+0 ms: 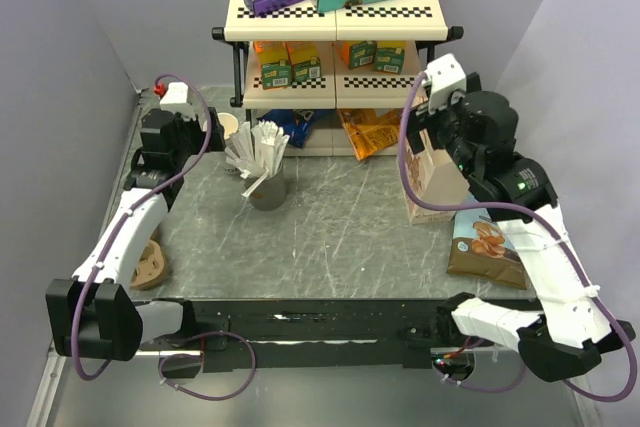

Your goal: Pack the takeout coffee

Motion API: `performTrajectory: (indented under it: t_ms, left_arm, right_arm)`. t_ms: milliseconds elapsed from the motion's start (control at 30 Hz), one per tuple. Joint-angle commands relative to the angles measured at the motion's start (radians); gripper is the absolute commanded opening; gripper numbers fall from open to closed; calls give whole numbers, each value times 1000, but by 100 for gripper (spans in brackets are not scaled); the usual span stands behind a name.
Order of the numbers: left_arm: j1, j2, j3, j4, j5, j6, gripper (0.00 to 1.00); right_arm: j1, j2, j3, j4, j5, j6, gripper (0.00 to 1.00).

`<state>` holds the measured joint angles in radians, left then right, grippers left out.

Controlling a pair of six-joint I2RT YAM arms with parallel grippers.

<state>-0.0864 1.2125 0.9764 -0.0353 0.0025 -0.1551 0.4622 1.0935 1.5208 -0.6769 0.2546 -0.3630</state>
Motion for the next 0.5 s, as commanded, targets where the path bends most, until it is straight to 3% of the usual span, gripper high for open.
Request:
performTrajectory:
  t_ms: [0, 100, 233, 400, 467]
  left_arm:
    - [1, -5, 111, 5, 31, 90, 100]
    - [1, 22, 218, -101, 129, 219, 99]
    - [1, 96, 442, -363, 270, 408, 99]
    - [4, 198, 603, -702, 404, 662, 99]
    - [10, 240, 680, -764, 410, 687, 99]
  right_arm:
    - [13, 16, 87, 11, -9, -19, 100]
    - [33, 6, 78, 25, -60, -77, 100]
    - [50, -40, 38, -1, -329, -197, 100]
    - [119, -27, 6, -41, -396, -211, 100]
    - [131, -18, -2, -46, -426, -200, 100]
